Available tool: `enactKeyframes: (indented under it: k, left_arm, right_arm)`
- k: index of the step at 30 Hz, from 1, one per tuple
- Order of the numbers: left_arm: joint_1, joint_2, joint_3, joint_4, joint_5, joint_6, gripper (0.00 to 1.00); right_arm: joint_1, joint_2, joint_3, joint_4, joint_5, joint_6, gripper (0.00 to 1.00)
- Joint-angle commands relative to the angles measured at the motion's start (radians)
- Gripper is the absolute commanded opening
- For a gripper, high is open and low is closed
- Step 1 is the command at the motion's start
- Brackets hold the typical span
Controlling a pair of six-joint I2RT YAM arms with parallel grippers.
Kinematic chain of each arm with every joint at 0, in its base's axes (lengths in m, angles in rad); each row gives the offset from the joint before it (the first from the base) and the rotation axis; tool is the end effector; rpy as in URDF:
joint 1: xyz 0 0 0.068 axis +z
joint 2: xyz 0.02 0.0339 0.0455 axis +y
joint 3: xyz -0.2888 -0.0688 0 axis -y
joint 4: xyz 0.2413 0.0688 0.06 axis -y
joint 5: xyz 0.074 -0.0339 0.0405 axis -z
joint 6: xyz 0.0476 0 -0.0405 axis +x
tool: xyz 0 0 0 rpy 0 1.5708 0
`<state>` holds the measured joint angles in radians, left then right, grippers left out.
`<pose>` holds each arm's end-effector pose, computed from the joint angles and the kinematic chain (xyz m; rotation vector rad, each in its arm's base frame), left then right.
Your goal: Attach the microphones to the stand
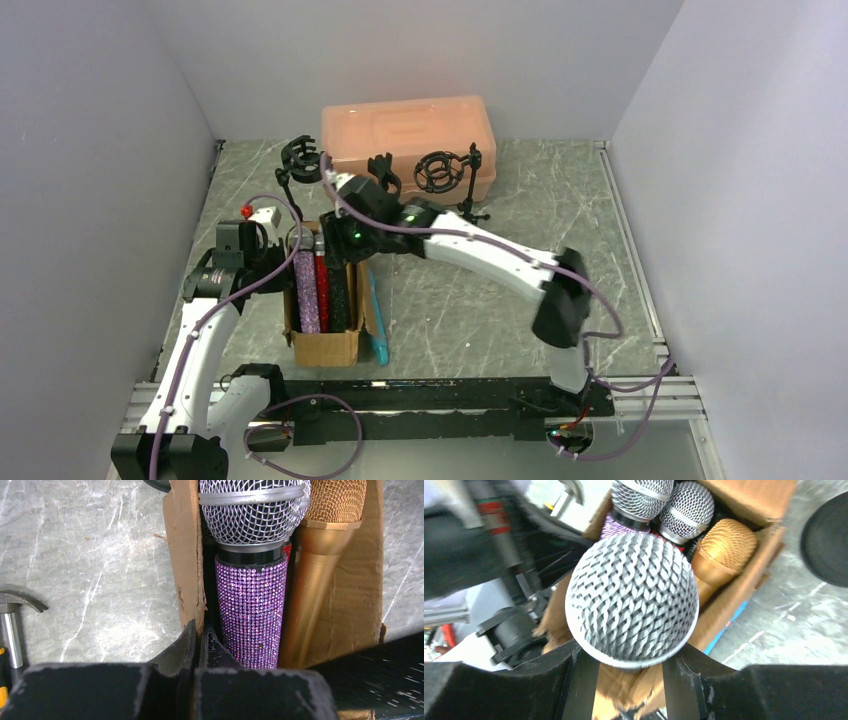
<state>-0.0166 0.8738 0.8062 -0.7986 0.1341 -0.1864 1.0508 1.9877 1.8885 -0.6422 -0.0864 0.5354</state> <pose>0.1578 -0.0090 0.2862 -0.1470 2.4384 -0.2541 0.2312 0.4121 0.3314 -0.6788 2.3900 0.8545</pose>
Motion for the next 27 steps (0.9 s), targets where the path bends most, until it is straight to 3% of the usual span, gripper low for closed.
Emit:
enactKeyframes:
  k: [1, 7, 12, 22, 27]
  left_arm:
    - [-0.003, -0.026, 0.041, 0.070, 0.033, 0.003, 0.00]
    - [-0.003, -0.022, 0.042, 0.071, 0.029, 0.003, 0.00]
    - [-0.003, -0.023, 0.041, 0.073, 0.031, 0.001, 0.00]
    - [-0.003, -0.030, 0.041, 0.071, 0.038, -0.001, 0.00]
    - [-0.003, -0.031, 0.041, 0.073, 0.047, 0.000, 0.00]
  right_arm:
    - [-0.049, -0.264, -0.103, 0.034, -0.009, -0.041, 0.28]
    - [-0.106, -0.420, -0.414, 0.046, -0.033, -0.040, 0.28]
    - [-0.128, -0.436, -0.595, 0.108, -0.044, -0.017, 0.28]
    - [-0.145, -0.259, -0.604, 0.210, -0.017, 0.019, 0.28]
    - [-0.156, -0.183, -0.559, 0.237, 0.001, 0.067, 0.35]
